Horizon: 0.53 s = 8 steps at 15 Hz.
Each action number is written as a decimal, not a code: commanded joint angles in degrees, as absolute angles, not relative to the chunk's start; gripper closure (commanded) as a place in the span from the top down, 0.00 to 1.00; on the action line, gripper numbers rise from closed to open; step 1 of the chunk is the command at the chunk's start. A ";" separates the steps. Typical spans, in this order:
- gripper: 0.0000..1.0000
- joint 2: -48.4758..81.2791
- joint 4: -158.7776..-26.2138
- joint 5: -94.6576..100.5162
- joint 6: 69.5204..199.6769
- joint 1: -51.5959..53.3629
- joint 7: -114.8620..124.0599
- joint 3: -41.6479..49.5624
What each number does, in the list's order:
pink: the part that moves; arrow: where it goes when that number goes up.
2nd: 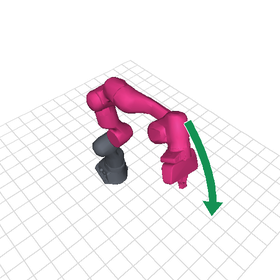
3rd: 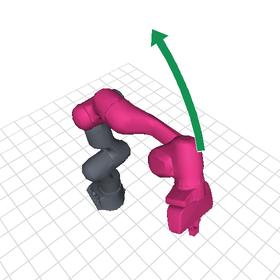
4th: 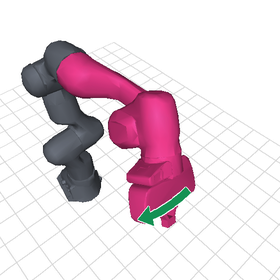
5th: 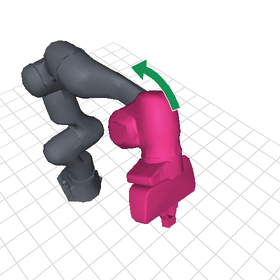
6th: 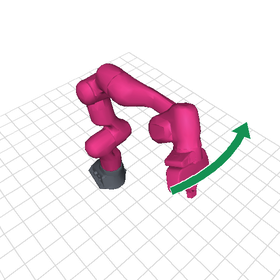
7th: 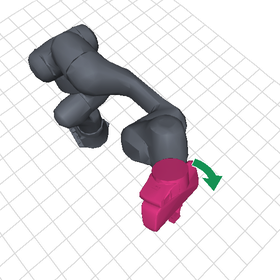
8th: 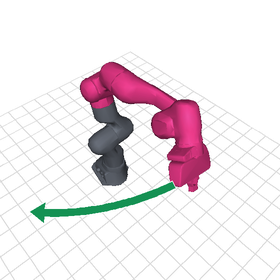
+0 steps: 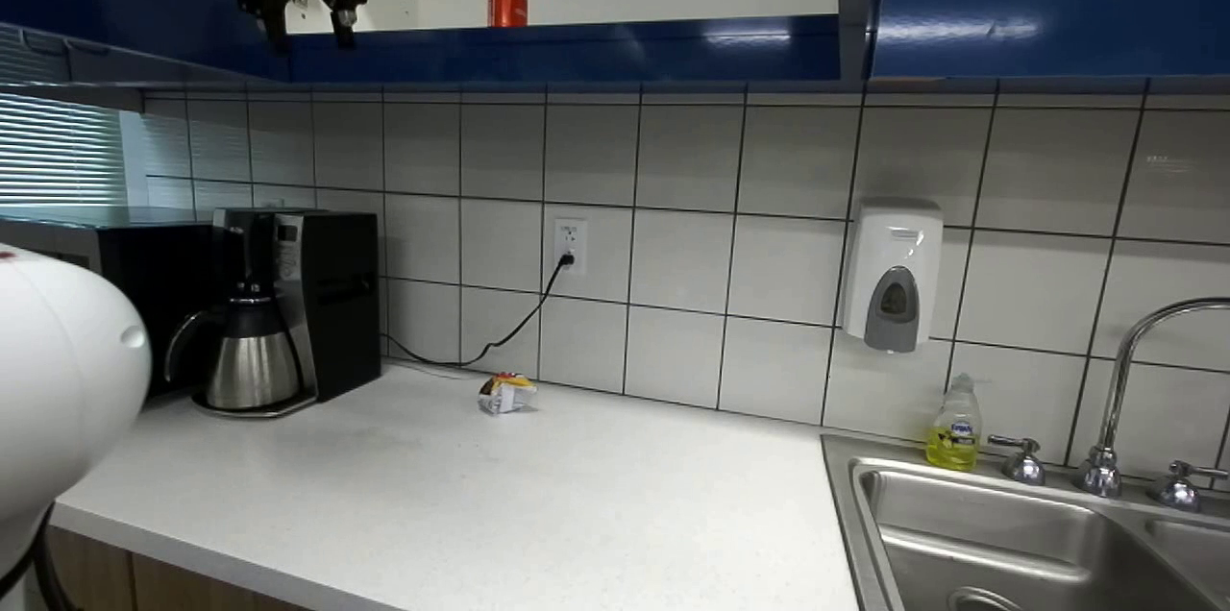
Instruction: Put the can in the top cabinet
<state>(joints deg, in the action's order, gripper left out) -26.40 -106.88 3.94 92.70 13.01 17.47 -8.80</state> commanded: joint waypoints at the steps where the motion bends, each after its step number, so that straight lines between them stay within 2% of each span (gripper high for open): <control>1: 1.00 -32.63 -121.38 1.88 100.06 11.17 17.26 -10.46; 8: 1.00 -38.36 -145.42 0.12 113.19 11.81 16.70 -11.11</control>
